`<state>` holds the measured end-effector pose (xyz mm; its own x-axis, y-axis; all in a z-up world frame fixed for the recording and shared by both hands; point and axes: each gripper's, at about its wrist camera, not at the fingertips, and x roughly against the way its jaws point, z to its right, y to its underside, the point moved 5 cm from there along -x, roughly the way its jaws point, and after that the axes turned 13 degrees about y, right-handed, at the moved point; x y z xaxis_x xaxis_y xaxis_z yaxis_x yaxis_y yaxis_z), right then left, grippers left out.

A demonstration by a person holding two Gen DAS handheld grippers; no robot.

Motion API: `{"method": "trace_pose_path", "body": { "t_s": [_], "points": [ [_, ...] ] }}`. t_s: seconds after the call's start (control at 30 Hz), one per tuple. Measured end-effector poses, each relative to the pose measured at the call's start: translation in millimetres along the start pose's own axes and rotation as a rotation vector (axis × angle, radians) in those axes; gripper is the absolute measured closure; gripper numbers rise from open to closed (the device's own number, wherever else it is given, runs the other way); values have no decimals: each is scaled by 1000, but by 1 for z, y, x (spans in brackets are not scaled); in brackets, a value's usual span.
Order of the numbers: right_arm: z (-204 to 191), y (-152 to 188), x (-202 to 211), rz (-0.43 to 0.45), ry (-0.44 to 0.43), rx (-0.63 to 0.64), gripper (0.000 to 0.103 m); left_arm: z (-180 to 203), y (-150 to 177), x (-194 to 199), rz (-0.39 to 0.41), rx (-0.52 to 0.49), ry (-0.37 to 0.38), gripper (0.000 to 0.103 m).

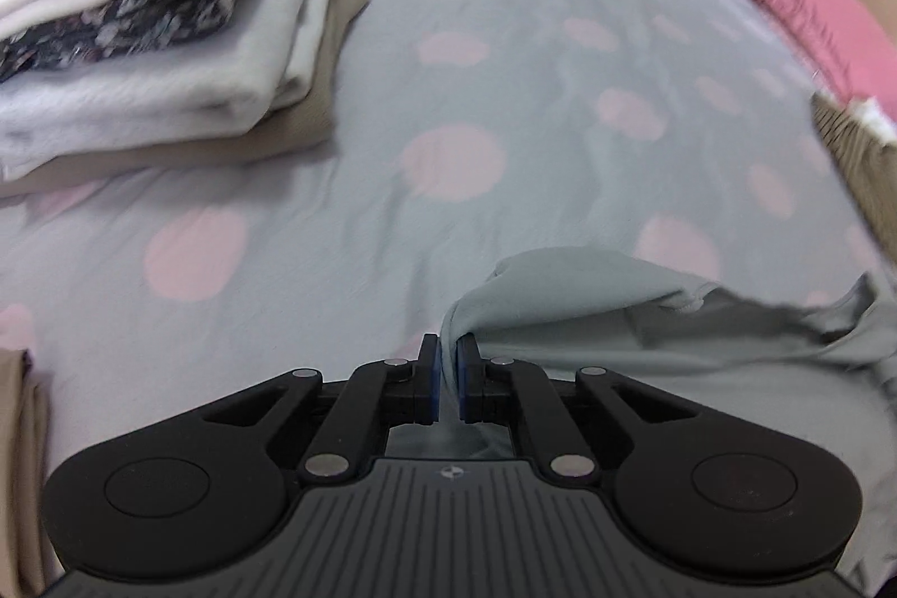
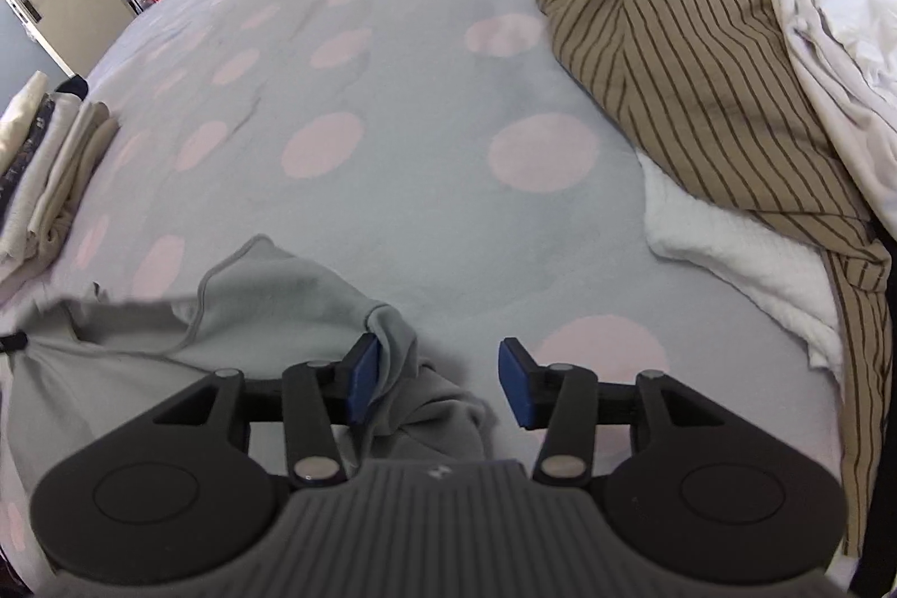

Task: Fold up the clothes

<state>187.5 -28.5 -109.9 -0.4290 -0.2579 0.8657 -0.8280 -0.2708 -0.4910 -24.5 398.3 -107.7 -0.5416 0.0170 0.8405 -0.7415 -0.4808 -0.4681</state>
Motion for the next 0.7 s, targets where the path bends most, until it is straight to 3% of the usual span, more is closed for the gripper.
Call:
{"method": "trace_pose_path", "body": {
  "t_s": [0.2,0.33,0.4,0.43,0.47,0.53,0.7],
  "points": [
    [-26,11,0,-52,-134,58,48,-7,14,-5,-18,22,11,99],
    [-52,29,-7,-47,-98,185,48,-8,17,-2,-9,42,27,99],
    [-57,30,-8,-26,-43,240,67,-6,15,0,4,42,32,99],
    [-58,29,-8,-20,-14,258,84,-6,14,2,15,42,35,99],
    [-58,27,-9,-14,14,275,89,-5,12,4,26,43,39,99],
    [-54,19,3,48,70,282,97,-5,8,10,53,54,50,99],
    [-43,-4,37,218,209,286,99,-3,-7,40,154,83,77,100]
  ]
}}
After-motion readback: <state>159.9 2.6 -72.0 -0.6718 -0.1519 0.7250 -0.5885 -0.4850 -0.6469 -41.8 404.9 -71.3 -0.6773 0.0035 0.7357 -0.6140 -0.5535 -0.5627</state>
